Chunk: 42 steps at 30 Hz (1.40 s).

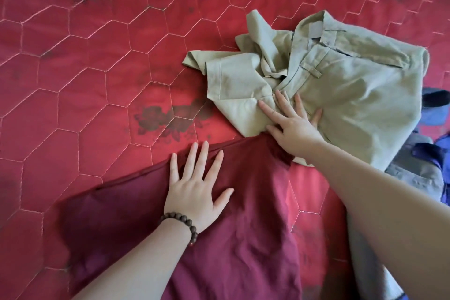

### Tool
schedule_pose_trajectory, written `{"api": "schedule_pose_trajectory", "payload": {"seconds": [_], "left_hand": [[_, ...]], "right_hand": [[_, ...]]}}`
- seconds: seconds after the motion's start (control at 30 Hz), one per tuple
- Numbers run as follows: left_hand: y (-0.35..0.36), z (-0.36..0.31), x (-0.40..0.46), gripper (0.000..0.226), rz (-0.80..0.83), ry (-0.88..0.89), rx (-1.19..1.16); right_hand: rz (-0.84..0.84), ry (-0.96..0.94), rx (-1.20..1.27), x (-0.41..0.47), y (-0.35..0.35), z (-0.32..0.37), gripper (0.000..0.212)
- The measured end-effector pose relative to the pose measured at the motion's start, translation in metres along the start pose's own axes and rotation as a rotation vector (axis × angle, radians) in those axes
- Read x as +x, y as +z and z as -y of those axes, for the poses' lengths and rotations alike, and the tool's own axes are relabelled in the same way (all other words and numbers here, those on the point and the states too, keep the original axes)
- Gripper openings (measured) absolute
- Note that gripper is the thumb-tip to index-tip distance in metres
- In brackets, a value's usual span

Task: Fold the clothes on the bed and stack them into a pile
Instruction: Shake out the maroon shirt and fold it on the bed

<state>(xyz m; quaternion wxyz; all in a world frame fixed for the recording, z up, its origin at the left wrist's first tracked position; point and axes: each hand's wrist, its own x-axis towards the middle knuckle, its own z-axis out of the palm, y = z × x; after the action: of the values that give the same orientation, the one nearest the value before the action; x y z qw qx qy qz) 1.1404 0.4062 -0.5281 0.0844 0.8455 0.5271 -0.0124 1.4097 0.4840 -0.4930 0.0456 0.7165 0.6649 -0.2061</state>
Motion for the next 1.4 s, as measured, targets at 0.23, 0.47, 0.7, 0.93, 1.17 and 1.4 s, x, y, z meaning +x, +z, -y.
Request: {"api": "schedule_pose_trajectory", "payload": {"seconds": [0.23,0.47,0.7,0.93,1.17,1.4], "left_hand": [[0.001,-0.001,0.001,0.079,-0.012,-0.001,0.027],[0.004,0.001,0.001,0.078,-0.044,0.01,0.046],[0.002,0.0,0.0,0.074,-0.061,-0.013,0.013],[-0.019,0.021,0.014,0.04,-0.218,-0.31,-0.119],[-0.053,0.035,0.046,0.034,-0.134,-0.27,-0.006],[-0.021,-0.039,-0.034,0.055,-0.083,0.066,-0.061]], "right_hand": [[0.121,0.035,-0.109,0.07,-0.056,-0.016,0.066],[-0.338,-0.14,0.037,-0.01,-0.015,0.04,0.052],[-0.222,0.309,-0.02,-0.079,0.033,0.046,0.093],[-0.131,0.59,0.369,-0.077,0.03,0.054,0.045],[-0.332,0.329,0.222,-0.063,0.009,0.051,0.039],[-0.476,-0.141,0.049,-0.129,0.074,0.116,0.045]]}}
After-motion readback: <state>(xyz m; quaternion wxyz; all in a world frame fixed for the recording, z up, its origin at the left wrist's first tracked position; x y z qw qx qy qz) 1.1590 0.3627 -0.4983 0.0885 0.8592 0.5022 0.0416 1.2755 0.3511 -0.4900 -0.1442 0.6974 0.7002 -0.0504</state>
